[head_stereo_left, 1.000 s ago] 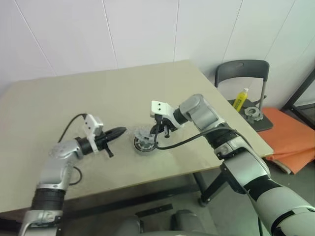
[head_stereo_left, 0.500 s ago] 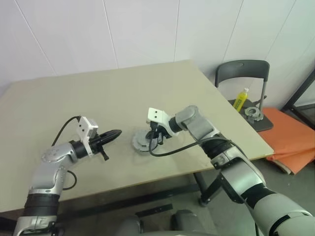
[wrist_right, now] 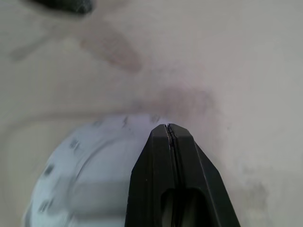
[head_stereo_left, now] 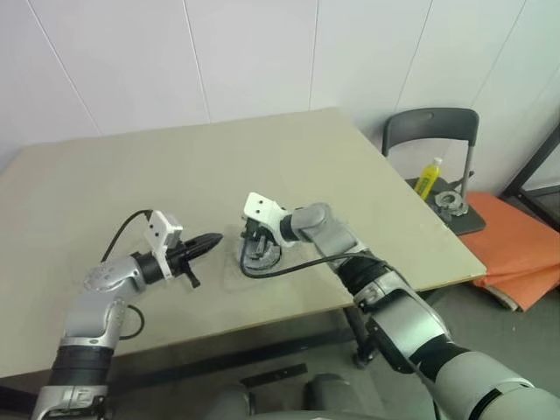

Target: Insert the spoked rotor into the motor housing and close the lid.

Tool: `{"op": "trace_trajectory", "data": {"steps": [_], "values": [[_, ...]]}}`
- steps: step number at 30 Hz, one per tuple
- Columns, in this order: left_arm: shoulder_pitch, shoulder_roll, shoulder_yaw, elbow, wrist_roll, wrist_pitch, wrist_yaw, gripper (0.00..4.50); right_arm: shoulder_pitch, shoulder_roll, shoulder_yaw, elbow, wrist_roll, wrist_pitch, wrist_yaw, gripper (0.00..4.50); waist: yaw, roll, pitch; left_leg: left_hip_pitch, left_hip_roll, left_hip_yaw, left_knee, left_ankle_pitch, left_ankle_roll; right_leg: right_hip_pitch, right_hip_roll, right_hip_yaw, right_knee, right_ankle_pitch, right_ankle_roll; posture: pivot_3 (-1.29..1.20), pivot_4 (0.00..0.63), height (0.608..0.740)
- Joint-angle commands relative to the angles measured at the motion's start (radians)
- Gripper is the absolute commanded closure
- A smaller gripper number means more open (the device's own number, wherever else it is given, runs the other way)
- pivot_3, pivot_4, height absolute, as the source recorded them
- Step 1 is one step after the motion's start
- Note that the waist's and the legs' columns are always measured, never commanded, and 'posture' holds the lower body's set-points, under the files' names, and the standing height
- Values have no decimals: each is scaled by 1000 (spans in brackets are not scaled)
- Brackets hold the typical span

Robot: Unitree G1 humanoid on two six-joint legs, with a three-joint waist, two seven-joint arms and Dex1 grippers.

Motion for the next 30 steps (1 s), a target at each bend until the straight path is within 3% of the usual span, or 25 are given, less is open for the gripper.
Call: {"op": "trace_trajectory", "data": {"steps": [1, 10, 17, 22, 28, 30], "values": [[-8, 4, 11, -20, 4, -18, 6, 4500, -4, 10, 12, 16, -10, -14, -3, 4481, 1, 0, 0, 0, 0, 0, 0, 0, 0, 0, 0, 0, 0, 0, 0, 0, 0, 740], [-16, 2, -2, -15, 11, -21, 11, 4500, 45, -67, 125, -42, -64, 2, 133, 4481, 2, 0, 0, 2, 0, 0, -1, 0, 0, 2, 0, 0, -1, -1, 0, 0, 0, 740], [-20, 0, -2, -10, 18, -28, 13, 4500, 15, -12, 1, 27, -21, -110, -48, 4481, 1, 0, 0, 2, 0, -1, 0, 0, 0, 3, -1, 0, -1, -1, 0, 0, 0, 740], [-23, -4, -7, -3, 26, -36, 13, 4500, -47, 28, -108, 104, 71, -87, -58, 4481, 1, 0, 0, 0, 0, -1, -1, 0, 0, 1, -1, 0, -2, -1, 0, 0, 0, 740], [-24, -6, -16, 5, 37, -46, 10, 4500, -55, -18, -101, 71, 118, -6, 137, 4481, 0, 0, 0, -6, 0, 0, -1, 0, 0, -5, 0, 0, -2, 0, 0, 0, 0, 740], [-26, -7, -19, 10, 41, -49, 8, 4500, -50, -35, -101, 45, 129, 18, 183, 4114, 0, 0, 0, -6, 0, 0, -1, 0, 0, -5, 0, -1, -2, 0, 0, 0, 0, 740]]}}
